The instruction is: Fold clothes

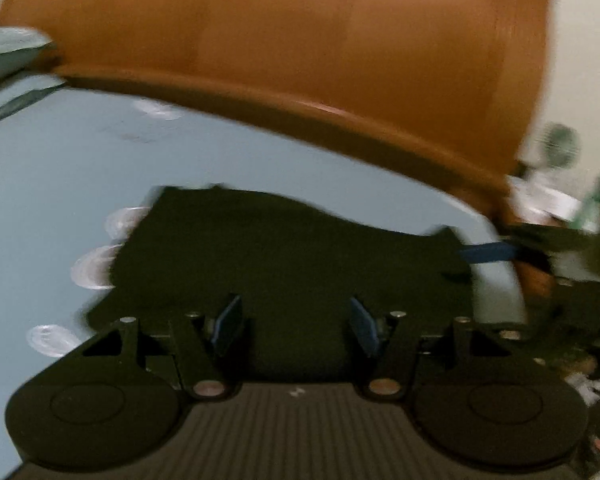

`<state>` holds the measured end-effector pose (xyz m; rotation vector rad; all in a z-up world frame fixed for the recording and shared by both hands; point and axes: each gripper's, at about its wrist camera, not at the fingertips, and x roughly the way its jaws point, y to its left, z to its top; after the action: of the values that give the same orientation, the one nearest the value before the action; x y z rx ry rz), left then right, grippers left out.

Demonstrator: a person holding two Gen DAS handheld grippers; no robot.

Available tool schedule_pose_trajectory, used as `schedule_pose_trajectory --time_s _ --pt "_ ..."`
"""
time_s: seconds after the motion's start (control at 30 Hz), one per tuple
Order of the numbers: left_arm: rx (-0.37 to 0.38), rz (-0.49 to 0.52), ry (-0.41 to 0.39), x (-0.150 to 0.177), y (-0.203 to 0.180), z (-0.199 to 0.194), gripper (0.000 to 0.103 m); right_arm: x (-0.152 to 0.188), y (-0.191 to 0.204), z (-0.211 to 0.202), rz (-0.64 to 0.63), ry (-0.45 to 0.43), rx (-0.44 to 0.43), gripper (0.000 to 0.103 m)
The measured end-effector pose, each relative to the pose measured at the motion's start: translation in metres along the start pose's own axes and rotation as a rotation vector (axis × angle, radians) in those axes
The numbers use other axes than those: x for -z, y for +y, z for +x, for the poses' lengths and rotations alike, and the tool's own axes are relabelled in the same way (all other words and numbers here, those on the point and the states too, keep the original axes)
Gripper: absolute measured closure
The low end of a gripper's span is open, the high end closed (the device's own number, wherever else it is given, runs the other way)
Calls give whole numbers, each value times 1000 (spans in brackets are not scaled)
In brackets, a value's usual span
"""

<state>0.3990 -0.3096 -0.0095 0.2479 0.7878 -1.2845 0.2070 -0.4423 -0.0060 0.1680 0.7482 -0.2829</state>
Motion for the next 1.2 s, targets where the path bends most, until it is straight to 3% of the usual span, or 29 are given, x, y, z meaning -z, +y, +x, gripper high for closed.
schedule_pose_trajectory --time_s 0.07,0.2,0.3,0.43,0.53,0.57,0.7,0.77,0.83,0.93,1.13,1.2 --pt "77 -9 22 9 -8 6 44 8 -2 -4 -12 25 21 0" --pt "35 -38 145 27 0 34 45 17 -7 -6 -7 42 29 0" --pt "36 -103 144 19 3 28 46 16 -7 -5 -2 43 41 0" --pt "54 24 117 10 -22 8 41 15 -9 -6 8 26 36 0" --pt "16 36 226 24 -21 24 40 13 -11 -5 10 21 33 0" --pt "3 20 228 29 -17 26 43 11 -11 -5 7 18 28 0" --pt "38 -104 138 14 -2 6 41 -1 -14 -12 -15 -26 -26 0" --pt "-21 -96 86 0 3 -4 41 -15 -13 -9 -37 -63 -64 0" --pt "-89 -130 49 -11 13 -10 39 -31 -11 -4 -62 -98 -112 7" --pt "-127 -211 28 -17 28 -16 39 -52 -2 11 -114 -118 -215 12" --pt "-144 -235 -10 -20 40 -17 38 -60 3 65 -115 -16 -366 12" --pt "-118 -257 -25 -24 48 -7 35 -52 5 84 -129 52 -293 12"
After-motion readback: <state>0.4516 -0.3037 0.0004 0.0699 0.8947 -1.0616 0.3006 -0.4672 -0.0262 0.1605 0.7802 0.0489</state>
